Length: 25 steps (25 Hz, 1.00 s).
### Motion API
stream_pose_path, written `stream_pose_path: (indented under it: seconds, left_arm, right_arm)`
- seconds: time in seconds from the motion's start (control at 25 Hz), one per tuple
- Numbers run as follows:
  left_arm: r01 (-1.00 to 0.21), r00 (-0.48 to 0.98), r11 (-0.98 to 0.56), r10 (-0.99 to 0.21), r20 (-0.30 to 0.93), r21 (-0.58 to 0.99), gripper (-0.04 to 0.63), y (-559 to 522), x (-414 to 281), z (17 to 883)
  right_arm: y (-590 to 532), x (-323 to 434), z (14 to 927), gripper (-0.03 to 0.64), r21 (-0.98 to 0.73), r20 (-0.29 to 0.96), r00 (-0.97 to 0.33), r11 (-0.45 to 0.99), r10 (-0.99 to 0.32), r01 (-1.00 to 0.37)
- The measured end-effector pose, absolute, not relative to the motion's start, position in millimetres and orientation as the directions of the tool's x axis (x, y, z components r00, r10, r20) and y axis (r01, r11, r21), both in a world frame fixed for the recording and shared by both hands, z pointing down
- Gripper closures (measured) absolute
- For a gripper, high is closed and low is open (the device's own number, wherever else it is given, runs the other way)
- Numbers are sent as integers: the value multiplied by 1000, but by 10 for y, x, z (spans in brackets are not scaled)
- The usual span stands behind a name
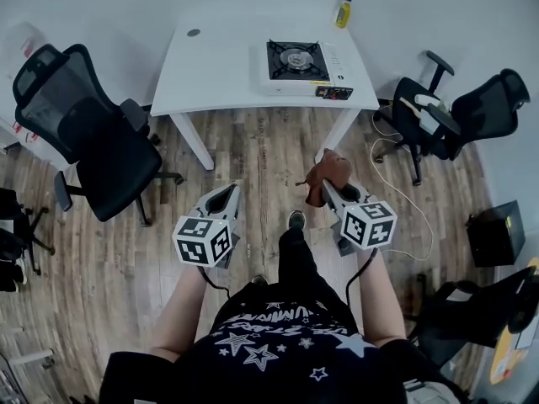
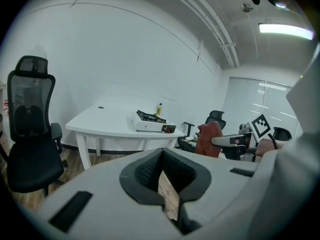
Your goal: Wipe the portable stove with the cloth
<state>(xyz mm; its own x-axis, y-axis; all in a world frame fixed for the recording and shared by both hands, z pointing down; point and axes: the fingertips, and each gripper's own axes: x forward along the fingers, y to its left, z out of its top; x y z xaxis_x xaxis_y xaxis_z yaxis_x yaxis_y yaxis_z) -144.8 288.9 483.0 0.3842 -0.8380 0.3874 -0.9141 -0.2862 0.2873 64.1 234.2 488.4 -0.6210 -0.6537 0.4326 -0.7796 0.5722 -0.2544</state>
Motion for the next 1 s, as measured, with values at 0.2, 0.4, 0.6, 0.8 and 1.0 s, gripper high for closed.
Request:
stream_pose_path:
  seconds: [0.2, 0.4, 0.6, 0.8, 1.0]
  left_arm:
    - [-928, 351, -261, -852, 389, 266, 589, 2306, -1480, 4801]
    - [-934, 339, -251, -851, 402, 256, 589, 1636, -1422, 4826]
    - [-938, 330, -248, -855, 400, 243, 589, 955, -1266, 4752]
    - [-948, 300, -225, -869, 393, 227, 589, 346, -1181, 4648]
    - [-959, 253, -176, -884, 392, 221, 589, -176, -1162, 4649]
  right_arm:
    - [1654, 646, 4853, 545, -264, 409, -638, 584, -653, -767]
    - [943, 682, 4831, 546, -276, 394, -652, 594, -647, -756]
    - [281, 793, 4810, 546, -279, 395, -669, 611, -630, -741]
    - [-387, 897, 4684, 545, -277, 379, -692, 638, -614, -718]
    - [-934, 927, 4671, 545, -283, 363, -725, 672, -586, -685]
